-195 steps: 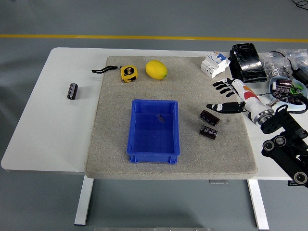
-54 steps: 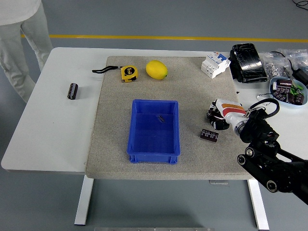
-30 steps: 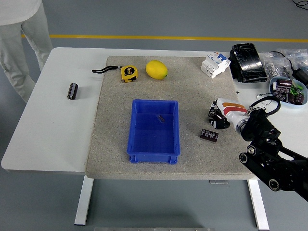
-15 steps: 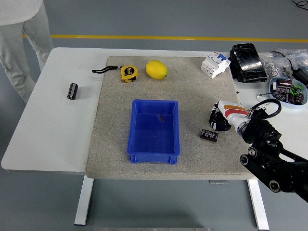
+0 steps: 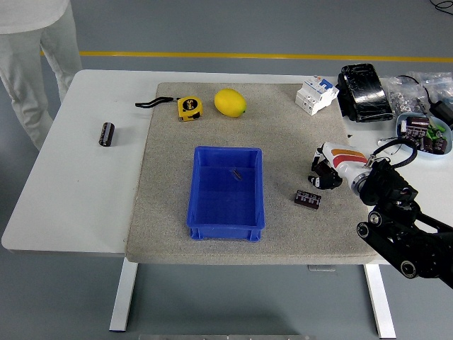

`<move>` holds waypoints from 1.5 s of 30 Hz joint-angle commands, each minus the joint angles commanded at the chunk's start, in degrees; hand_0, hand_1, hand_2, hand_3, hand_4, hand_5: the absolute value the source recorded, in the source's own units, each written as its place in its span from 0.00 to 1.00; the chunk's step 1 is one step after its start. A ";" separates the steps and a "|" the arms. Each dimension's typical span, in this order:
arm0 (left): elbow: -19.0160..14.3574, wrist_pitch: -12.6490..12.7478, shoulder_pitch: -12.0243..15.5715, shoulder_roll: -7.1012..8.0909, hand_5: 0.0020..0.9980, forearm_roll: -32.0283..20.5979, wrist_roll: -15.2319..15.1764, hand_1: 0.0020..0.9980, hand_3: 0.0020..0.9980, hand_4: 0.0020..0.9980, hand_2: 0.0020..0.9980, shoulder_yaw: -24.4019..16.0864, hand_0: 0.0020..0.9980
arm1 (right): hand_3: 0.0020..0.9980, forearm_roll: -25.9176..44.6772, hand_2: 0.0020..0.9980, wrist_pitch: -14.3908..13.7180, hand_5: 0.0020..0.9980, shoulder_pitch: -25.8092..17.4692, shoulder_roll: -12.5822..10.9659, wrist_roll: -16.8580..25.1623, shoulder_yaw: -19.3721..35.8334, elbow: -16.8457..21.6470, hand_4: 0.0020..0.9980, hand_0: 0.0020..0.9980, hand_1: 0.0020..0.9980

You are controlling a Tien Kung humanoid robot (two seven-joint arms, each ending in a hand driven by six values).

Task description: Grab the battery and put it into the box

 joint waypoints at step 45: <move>0.22 0.45 -0.21 0.17 0.71 0.69 -0.15 0.56 0.69 0.73 0.61 -0.68 0.60 | 0.47 0.80 0.44 3.52 0.36 0.49 -2.03 0.25 1.06 1.06 0.84 0.30 0.37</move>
